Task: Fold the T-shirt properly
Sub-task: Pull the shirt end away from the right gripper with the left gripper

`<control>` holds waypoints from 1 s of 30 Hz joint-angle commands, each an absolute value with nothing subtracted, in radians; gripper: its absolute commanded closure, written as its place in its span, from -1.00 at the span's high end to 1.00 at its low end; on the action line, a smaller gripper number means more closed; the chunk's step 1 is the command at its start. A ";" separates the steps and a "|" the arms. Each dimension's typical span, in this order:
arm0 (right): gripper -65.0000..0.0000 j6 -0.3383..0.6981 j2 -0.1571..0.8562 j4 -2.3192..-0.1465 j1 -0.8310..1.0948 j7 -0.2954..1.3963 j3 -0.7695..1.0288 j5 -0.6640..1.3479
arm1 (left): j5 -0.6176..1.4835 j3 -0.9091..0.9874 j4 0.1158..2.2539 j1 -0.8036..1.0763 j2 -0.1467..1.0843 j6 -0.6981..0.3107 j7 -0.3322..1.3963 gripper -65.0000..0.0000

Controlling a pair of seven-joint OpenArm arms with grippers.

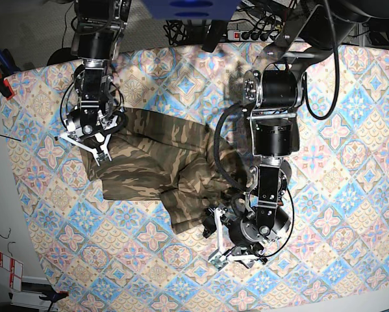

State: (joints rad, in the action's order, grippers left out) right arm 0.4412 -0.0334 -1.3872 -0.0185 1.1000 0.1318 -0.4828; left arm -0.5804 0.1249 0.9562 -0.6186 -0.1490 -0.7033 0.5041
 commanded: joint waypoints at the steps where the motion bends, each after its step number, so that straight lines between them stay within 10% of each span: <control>1: -0.06 0.456 -0.044 -1.363 -0.007 1.070 0.131 -0.435 | -0.553 0.114 0.932 -0.653 -0.157 -0.698 0.487 0.43; 11: -0.06 0.456 -0.042 -1.363 -0.007 1.069 0.130 -0.437 | -0.371 0.116 0.492 -0.799 -0.082 -0.698 0.406 0.43; 30: -0.06 0.456 -0.042 -1.363 -0.007 1.069 0.130 -0.438 | -0.352 0.110 0.506 -0.855 -0.085 -0.698 0.463 0.43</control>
State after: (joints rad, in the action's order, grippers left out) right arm 0.4416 -0.0334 -1.3872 -0.0185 1.1000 0.1314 -0.4854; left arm -0.3618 0.1127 0.4900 -0.8196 -0.0814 -0.6964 0.4755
